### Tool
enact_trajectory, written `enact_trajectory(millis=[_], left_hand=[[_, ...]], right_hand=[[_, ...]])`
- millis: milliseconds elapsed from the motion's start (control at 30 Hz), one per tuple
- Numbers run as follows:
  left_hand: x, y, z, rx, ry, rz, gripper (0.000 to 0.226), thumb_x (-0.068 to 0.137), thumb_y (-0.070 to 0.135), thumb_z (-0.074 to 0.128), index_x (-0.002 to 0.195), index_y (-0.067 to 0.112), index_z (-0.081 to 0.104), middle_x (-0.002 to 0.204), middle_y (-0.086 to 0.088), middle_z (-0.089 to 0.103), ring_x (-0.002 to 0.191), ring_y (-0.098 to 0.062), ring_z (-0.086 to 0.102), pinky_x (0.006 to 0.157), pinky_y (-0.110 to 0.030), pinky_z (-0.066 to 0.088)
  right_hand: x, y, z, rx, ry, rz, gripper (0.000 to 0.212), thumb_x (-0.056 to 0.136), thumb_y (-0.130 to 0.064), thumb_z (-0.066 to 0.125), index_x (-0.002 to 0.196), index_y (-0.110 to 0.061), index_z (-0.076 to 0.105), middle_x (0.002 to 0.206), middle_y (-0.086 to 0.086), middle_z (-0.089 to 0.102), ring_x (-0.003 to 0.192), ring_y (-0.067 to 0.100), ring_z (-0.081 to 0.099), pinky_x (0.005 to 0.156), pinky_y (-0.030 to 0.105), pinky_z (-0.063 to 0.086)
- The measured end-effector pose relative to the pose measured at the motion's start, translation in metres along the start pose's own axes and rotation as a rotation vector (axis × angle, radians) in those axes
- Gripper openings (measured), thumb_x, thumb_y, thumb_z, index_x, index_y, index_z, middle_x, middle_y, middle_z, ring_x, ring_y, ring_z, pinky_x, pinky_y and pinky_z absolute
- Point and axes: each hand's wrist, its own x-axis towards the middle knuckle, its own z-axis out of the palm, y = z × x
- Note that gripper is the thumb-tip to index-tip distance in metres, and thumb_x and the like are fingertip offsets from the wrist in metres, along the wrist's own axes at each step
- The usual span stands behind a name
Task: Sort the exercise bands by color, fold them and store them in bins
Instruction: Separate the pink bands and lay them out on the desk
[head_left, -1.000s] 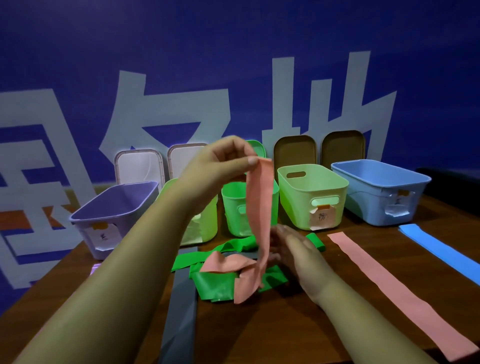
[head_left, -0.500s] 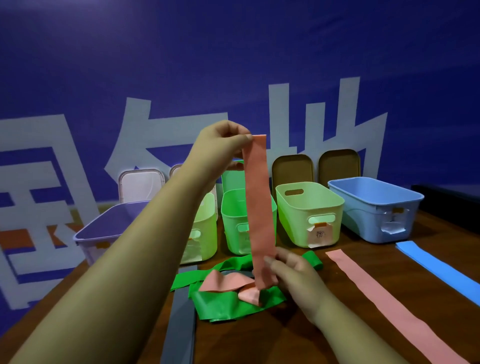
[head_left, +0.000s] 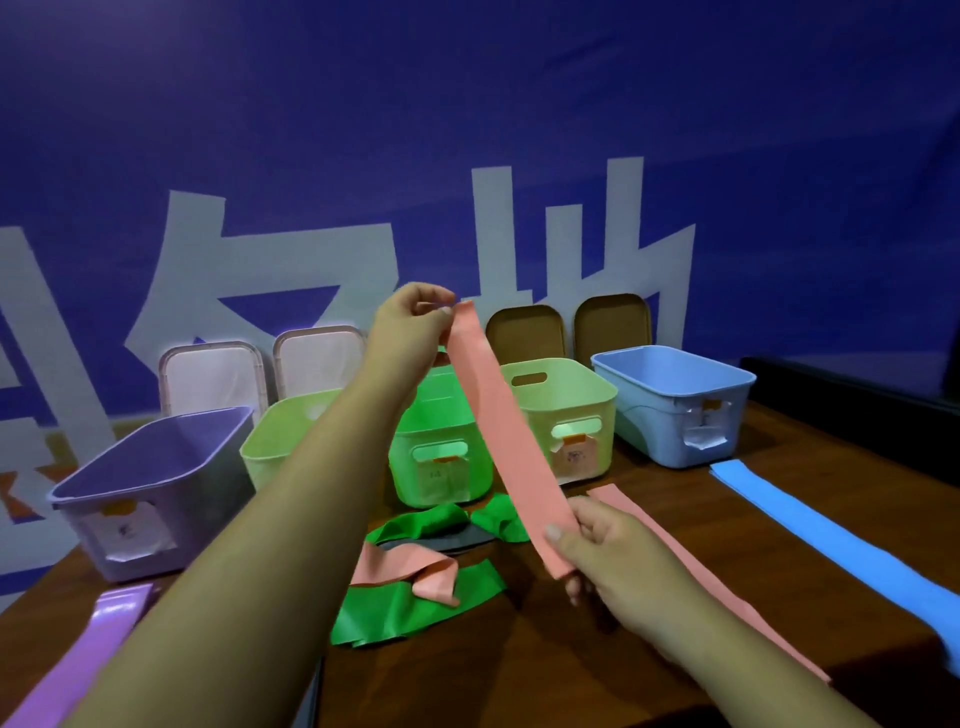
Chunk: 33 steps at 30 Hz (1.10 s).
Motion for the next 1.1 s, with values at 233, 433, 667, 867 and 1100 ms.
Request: enact_trajectory(millis=[233, 433, 667, 867, 1100], left_hand=[[-0.021, -0.041, 0.083, 0.026, -0.095, -0.088, 0.040, 0.101, -0.006, 0.046, 0.092, 0.021, 0.074, 0.096, -0.003, 0.073, 0.077, -0.021, 0.066, 0.054, -0.029, 0.059], [-0.040, -0.081, 0.142, 0.153, -0.184, -0.114, 0.034, 0.102, 0.003, 0.053, 0.094, 0.027, 0.076, 0.110, -0.004, 0.073, 0.092, -0.026, 0.070, 0.065, -0.039, 0.063], [-0.055, -0.103, 0.178, 0.437, -0.042, 0.052, 0.023, 0.102, 0.011, 0.057, 0.107, 0.025, 0.074, 0.110, 0.004, 0.071, 0.095, -0.016, 0.064, 0.091, -0.037, 0.056], [-0.065, -0.114, 0.188, 0.532, -0.109, 0.117, 0.019, 0.104, 0.016, 0.059, 0.112, 0.023, 0.075, 0.108, 0.007, 0.070, 0.099, -0.016, 0.064, 0.089, -0.035, 0.056], [-0.087, -0.140, 0.202, 0.710, -0.146, 0.087, 0.021, 0.105, 0.018, 0.057, 0.118, 0.022, 0.074, 0.117, 0.001, 0.072, 0.096, -0.017, 0.062, 0.080, -0.033, 0.050]], right_hand=[[-0.047, 0.005, -0.066, -0.174, 0.151, 0.082, 0.023, 0.106, -0.030, 0.064, 0.127, -0.040, 0.066, 0.096, -0.020, 0.078, 0.065, 0.007, 0.068, 0.061, 0.020, 0.055], [-0.079, 0.014, -0.106, -0.247, 0.205, 0.172, 0.024, 0.101, -0.030, 0.070, 0.124, -0.037, 0.066, 0.081, -0.013, 0.073, 0.056, 0.003, 0.065, 0.054, 0.018, 0.050], [-0.090, 0.028, -0.122, -0.272, 0.239, 0.242, 0.017, 0.099, -0.031, 0.070, 0.116, -0.032, 0.070, 0.078, -0.011, 0.077, 0.052, 0.001, 0.065, 0.048, 0.016, 0.045], [-0.092, 0.036, -0.127, -0.308, 0.200, 0.256, 0.022, 0.098, -0.031, 0.073, 0.120, -0.030, 0.071, 0.081, -0.007, 0.076, 0.048, -0.001, 0.062, 0.051, 0.019, 0.047], [-0.096, 0.045, -0.127, -0.383, 0.159, 0.296, 0.034, 0.094, -0.036, 0.076, 0.127, -0.035, 0.067, 0.094, -0.012, 0.080, 0.075, 0.001, 0.077, 0.077, 0.027, 0.063]])
